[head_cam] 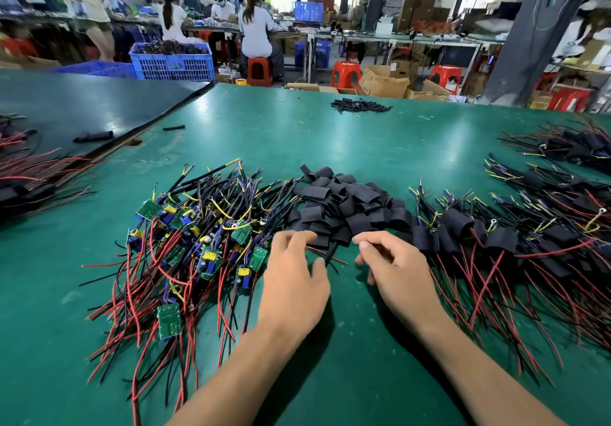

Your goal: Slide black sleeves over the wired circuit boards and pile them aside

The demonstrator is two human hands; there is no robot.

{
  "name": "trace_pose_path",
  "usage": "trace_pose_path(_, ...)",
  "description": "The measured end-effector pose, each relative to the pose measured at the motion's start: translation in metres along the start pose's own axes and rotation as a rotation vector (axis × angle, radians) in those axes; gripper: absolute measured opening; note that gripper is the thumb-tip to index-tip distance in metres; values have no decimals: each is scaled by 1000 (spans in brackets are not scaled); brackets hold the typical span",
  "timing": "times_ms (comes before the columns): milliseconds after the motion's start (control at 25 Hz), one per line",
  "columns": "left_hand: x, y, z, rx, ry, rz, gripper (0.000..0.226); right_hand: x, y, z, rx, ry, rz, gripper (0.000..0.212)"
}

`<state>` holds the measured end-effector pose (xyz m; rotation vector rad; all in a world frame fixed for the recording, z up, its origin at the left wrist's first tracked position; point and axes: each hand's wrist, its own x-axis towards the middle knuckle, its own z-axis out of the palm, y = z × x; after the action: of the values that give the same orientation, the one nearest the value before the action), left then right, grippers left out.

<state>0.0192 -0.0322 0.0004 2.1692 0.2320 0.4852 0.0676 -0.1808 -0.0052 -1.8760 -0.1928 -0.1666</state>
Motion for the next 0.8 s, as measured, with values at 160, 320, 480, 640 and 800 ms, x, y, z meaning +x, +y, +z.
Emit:
trace_pose_path(160,6,-3,-13,324,-31,-113,41,-1,-2,-2,-11,-17,10,19)
trace_pose_path(320,10,0,-20,440,-103,-129,33,-3,-2,-3,-19,-28,18,19)
trace_pose_path(480,11,1,-24,524,-125,-168,21,-2,-1,-3,-8,-29,25,19)
trace_pose_path(640,12,2,-27,579,-181,-172,10,-2,0,-3,11,-34,33,19)
trace_pose_path(800,16,-4,-27,548,-165,-110,16,-2,-1,-3,-1,-34,28,19)
